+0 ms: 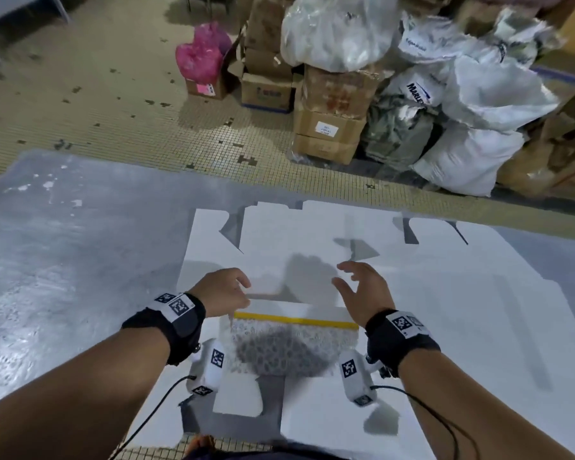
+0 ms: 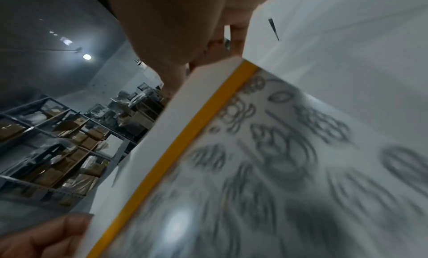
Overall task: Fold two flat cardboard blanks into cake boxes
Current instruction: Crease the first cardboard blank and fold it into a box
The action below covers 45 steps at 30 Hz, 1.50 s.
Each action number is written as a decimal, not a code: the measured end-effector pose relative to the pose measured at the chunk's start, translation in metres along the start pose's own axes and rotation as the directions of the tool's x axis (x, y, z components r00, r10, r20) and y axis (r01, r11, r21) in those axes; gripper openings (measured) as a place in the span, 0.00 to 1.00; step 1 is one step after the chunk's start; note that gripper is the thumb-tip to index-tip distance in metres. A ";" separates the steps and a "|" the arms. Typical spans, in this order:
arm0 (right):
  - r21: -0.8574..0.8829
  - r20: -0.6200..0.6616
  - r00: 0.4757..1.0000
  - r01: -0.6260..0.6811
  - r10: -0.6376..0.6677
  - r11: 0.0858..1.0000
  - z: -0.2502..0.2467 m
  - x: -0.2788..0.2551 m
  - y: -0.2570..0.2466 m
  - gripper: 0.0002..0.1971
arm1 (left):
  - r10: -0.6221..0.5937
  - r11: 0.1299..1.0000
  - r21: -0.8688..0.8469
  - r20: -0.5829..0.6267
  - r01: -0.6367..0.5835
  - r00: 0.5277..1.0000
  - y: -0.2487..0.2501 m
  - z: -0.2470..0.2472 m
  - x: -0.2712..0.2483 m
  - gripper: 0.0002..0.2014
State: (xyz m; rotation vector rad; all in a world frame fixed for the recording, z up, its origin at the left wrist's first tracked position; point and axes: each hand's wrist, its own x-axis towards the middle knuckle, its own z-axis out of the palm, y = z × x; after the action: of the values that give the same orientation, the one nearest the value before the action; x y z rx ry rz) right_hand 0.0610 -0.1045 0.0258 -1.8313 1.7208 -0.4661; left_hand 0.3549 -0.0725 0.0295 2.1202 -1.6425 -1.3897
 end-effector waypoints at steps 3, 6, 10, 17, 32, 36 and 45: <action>0.138 0.082 0.992 -0.111 0.100 0.984 -0.007 0.028 0.012 0.17 | -0.073 0.911 -0.403 0.051 0.088 0.996 0.020 -0.009 0.008 0.22; 0.205 0.189 0.972 -0.178 0.140 0.962 -0.015 0.053 0.018 0.21 | -0.167 0.779 -0.618 -0.045 0.104 0.985 0.036 -0.018 0.020 0.28; 0.167 0.251 0.958 -0.187 0.141 0.968 -0.017 0.074 0.023 0.29 | -0.233 0.796 -0.593 -0.109 0.125 0.966 0.037 -0.027 0.041 0.25; 0.345 0.306 0.936 -0.277 0.172 0.897 -0.020 0.083 0.028 0.32 | -0.149 0.833 -0.532 0.051 0.153 0.987 0.041 -0.041 0.050 0.28; 0.386 0.399 0.908 -0.293 0.129 0.875 -0.039 0.037 0.027 0.19 | -0.062 0.666 -0.734 0.121 0.131 0.991 0.000 -0.046 0.031 0.40; 0.095 0.362 0.932 -0.060 0.022 0.994 -0.037 0.021 0.042 0.17 | 0.000 0.760 -0.645 0.127 0.083 0.992 -0.010 -0.037 0.027 0.24; -0.348 0.541 0.841 0.240 -0.015 0.906 -0.024 0.001 0.055 0.40 | 0.329 0.904 0.272 0.047 -0.329 0.943 -0.026 -0.014 0.028 0.20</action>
State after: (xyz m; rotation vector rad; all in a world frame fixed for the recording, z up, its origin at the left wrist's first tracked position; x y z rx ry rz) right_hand 0.0032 -0.1102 0.0104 -2.1141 1.3690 0.3653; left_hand 0.3831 -0.0912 0.0062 1.8416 -2.1822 -1.1113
